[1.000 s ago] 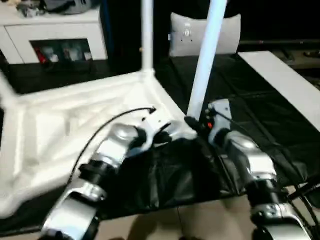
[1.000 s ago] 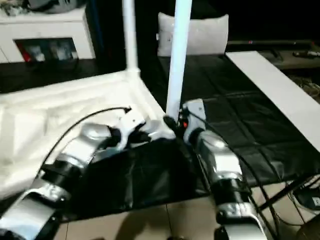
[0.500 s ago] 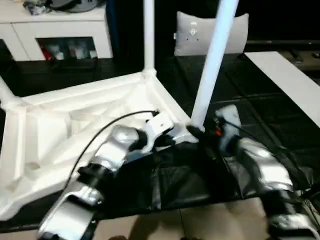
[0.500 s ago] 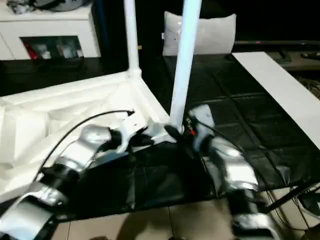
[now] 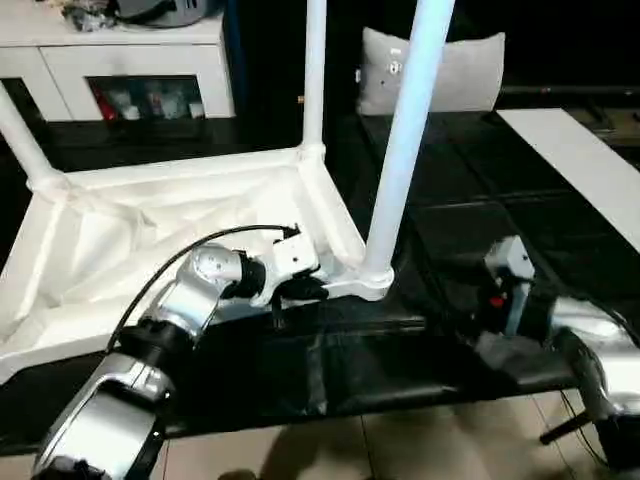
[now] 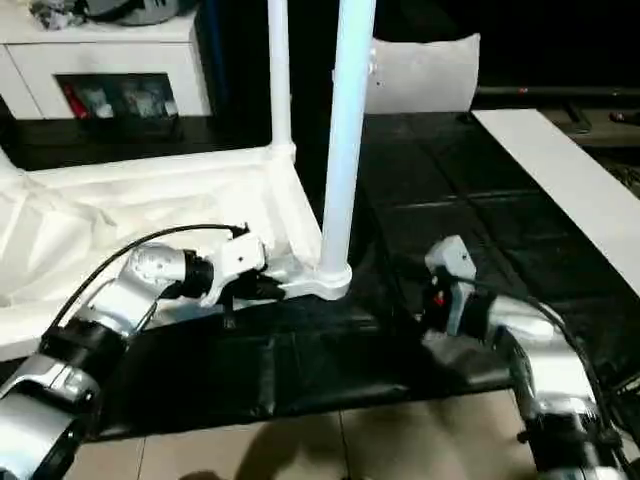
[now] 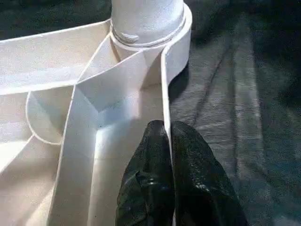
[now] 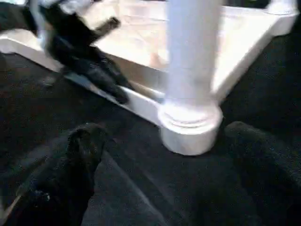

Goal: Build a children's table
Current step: Rotate leg to tighten, then rotate table base

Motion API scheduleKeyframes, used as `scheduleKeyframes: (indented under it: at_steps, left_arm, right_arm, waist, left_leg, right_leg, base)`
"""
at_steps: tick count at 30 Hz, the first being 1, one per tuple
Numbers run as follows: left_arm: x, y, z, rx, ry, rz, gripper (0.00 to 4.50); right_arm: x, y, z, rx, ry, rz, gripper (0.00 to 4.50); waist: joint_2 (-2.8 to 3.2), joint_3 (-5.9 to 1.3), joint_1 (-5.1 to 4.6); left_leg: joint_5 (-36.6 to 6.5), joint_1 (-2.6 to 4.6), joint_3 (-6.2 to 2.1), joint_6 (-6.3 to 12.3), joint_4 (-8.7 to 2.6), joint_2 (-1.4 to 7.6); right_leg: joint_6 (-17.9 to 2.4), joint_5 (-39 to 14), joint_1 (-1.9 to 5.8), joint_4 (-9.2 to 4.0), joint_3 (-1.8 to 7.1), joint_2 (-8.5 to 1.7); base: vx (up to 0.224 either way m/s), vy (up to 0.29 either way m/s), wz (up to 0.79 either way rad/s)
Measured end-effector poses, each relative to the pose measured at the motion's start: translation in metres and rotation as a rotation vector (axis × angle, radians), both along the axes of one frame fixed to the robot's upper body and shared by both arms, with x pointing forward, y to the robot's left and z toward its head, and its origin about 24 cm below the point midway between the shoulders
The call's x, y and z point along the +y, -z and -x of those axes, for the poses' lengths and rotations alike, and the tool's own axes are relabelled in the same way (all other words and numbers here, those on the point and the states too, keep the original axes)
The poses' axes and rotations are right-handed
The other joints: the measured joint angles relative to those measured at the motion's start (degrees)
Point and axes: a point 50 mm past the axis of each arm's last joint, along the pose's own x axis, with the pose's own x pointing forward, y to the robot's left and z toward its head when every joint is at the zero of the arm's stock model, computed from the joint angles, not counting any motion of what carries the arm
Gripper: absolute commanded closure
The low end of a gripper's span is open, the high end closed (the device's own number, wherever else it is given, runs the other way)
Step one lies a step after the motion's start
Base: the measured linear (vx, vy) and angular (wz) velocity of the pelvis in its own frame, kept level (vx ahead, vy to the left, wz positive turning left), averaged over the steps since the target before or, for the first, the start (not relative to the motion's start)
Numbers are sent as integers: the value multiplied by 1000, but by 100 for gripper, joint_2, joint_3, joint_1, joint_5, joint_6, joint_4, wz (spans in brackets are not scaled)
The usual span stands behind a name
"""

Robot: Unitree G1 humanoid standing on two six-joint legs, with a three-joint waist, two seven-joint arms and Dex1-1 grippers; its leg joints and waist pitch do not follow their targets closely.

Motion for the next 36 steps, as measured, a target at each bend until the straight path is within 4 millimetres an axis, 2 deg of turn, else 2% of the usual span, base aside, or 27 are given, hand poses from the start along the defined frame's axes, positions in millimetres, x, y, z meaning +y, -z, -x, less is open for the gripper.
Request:
scheduleKeyframes:
  at_steps: [3, 4, 11, 14, 15, 21, 22, 26, 27, 31, 34, 36]
  left_arm:
    - [0, 0, 0, 9, -3, 9, 450]
    - [0, 0, 0, 18, -1, 14, 406]
    - [3, -3, 6, 65, 21, 47, 352]
    - [6, -11, 9, 64, 23, 83, 333]
    - [7, -14, 10, 67, 20, 99, 313]
    - [32, -22, 34, 118, 9, 175, 270]
    - [41, -25, 45, 134, -2, 184, 254]
    - [58, -27, 63, 182, -45, 162, 230]
    - [63, -26, 69, 185, -73, 146, 211]
    - [77, -13, 84, 206, -230, 128, 182]
    - [80, -7, 89, 231, -291, 115, 182]
    - [81, -5, 93, 244, -320, 99, 182]
  right_arm:
    - [5, -2, 1, -3, -17, -21, 5]
    - [7, -2, 1, -1, -20, -31, 0]
    - [26, -7, 5, -19, -48, -101, 0]
    - [35, -12, 8, -23, -90, -121, 0]
    - [38, -15, 9, -27, -110, -126, 0]
    - [52, -26, 13, -31, -160, -192, 0]
    - [59, -28, 13, -41, -161, -223, 0]
    - [78, -34, 6, -66, -144, -248, 0]
    - [85, -35, 2, -77, -120, -242, 0]
    - [110, -30, -11, -66, -55, -218, 0]
    - [124, -24, -16, -40, -26, -195, 0]
    - [133, -22, -22, -47, 11, -175, 0]
  waist:
    - [0, 0, 3]
    - [0, 0, 6]
    - [-1, 0, 8]
    - [4, -3, 9]
    - [4, -3, 12]
    - [6, -3, -43]
    - [6, -3, -78]
    - [8, -3, -125]
    - [8, -3, -133]
    - [14, 0, -161]
    - [26, 8, -133]
    - [35, 13, -152]
  left_leg:
    - [0, 1, -1, 0, 4, 0]
    - [0, 1, -2, 0, 4, 0]
    - [-4, -8, -2, 6, -6, 2]
    - [-4, -6, 0, 5, -14, 2]
    - [-3, -3, 0, 3, -15, 2]
    - [-3, 7, 0, -2, -15, 2]
    - [-3, 8, 0, -2, -15, 2]
    - [1, 9, -4, -9, -13, 0]
    - [1, 19, -5, -10, -12, 0]
    - [2, 53, -6, -12, -11, -2]
    - [2, 53, -12, -12, -13, -3]
    - [2, 54, -11, -12, -15, -3]
  right_leg:
    - [0, 0, 0, -3, -2, 0]
    - [1, 0, -1, -4, -2, 0]
    - [6, -4, -18, -5, -1, 0]
    - [6, -4, -17, -5, 1, 0]
    - [7, -5, -15, -5, 0, 0]
    - [7, -5, 2, -4, 1, 0]
    - [7, -5, 0, -4, 1, 0]
    - [7, -5, 4, -4, 3, 1]
    - [7, -5, 6, -4, 3, 1]
    - [7, -5, 15, -7, 3, 1]
    - [8, -5, 27, -21, 2, 3]
    - [8, -5, 32, -32, 3, 5]
  base:
    - [0, 0, 0]
    - [0, 0, 0]
    - [0, 0, 0]
    - [0, 0, 0]
    - [0, 0, 0]
    - [0, 0, 0]
    - [0, 0, 0]
    - [0, 0, 0]
    - [0, 0, 0]
    - [0, 0, 0]
    - [0, 0, 0]
    - [0, 0, 0]
